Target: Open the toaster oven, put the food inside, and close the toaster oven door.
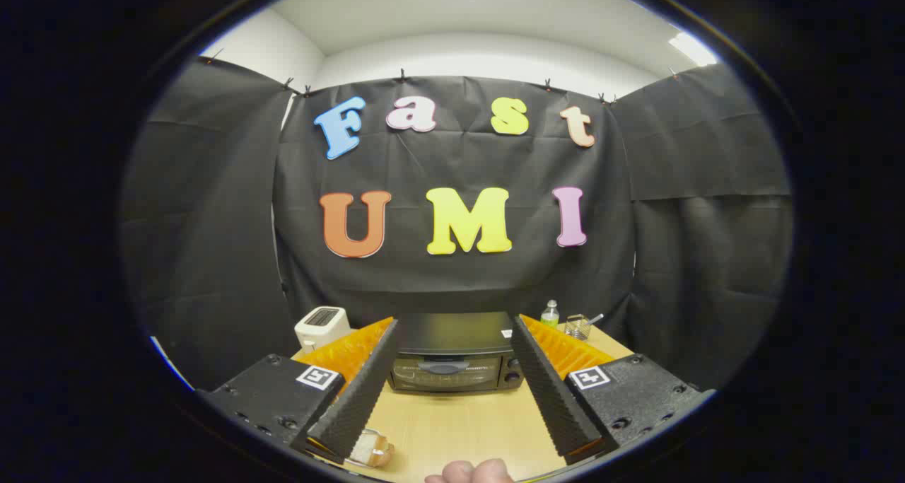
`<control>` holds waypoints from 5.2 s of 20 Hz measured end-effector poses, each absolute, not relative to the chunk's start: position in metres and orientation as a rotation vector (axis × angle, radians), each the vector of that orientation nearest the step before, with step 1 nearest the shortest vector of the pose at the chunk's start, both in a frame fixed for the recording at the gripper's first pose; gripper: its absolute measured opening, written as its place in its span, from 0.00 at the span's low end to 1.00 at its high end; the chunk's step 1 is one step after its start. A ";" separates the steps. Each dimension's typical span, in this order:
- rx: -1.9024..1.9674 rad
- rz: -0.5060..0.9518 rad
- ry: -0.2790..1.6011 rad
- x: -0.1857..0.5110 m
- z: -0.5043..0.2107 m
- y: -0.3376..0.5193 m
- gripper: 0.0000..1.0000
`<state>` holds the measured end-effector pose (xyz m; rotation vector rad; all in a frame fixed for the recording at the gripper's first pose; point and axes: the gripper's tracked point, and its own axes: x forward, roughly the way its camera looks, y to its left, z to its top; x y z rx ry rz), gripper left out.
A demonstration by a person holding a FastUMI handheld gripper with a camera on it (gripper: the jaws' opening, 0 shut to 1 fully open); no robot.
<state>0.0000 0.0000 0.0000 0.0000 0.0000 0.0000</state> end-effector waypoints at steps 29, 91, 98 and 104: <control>0.011 0.016 0.047 0.023 -0.011 -0.002 1.00; 0.004 0.058 0.724 0.153 -0.314 0.008 1.00; 0.048 0.066 0.785 0.148 -0.333 0.003 1.00; 0.008 0.121 0.751 0.134 -0.304 0.004 1.00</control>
